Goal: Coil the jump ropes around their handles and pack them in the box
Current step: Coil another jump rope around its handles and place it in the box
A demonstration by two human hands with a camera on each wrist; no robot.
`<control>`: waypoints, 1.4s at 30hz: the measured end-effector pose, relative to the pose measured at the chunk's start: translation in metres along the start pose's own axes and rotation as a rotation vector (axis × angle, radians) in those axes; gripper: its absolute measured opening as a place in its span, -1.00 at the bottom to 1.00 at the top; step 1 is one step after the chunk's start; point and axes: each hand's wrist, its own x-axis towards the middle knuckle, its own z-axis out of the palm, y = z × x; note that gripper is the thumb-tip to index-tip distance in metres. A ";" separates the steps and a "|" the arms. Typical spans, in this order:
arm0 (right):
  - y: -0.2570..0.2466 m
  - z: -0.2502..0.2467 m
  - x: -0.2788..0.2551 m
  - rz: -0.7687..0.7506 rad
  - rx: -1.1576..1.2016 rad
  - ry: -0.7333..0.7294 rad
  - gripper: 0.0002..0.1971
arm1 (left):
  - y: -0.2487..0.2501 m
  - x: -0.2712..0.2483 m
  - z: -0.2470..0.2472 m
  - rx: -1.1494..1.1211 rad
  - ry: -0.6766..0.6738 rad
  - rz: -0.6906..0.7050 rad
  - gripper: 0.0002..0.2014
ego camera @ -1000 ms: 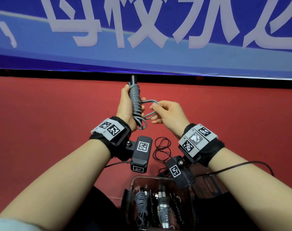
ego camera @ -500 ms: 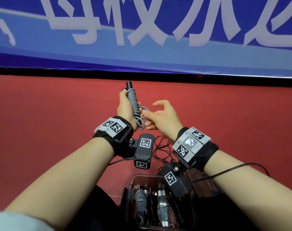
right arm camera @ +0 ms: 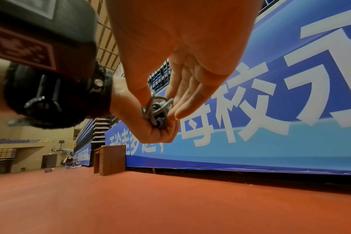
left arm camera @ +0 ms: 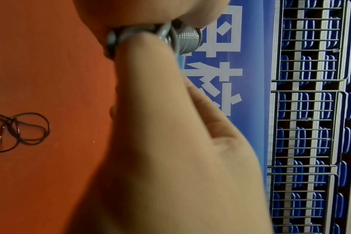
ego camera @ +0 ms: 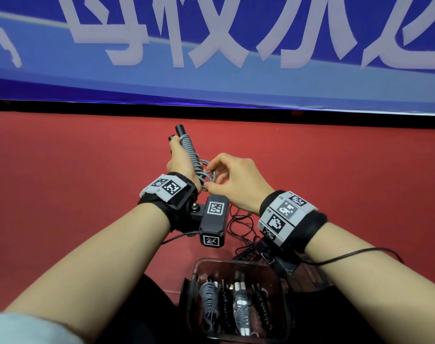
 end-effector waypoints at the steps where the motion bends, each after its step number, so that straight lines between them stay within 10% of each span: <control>1: 0.000 0.000 0.000 -0.007 -0.008 -0.002 -0.79 | -0.001 0.000 0.000 0.012 -0.006 -0.001 -0.53; 27: 0.006 0.000 -0.003 0.006 -0.101 -0.100 -0.90 | 0.000 -0.015 0.003 0.132 -0.107 -0.079 -0.55; 42: 0.008 0.004 -0.004 -0.264 -0.423 -0.002 -0.82 | 0.014 -0.017 -0.007 -0.020 -0.037 -0.189 -0.56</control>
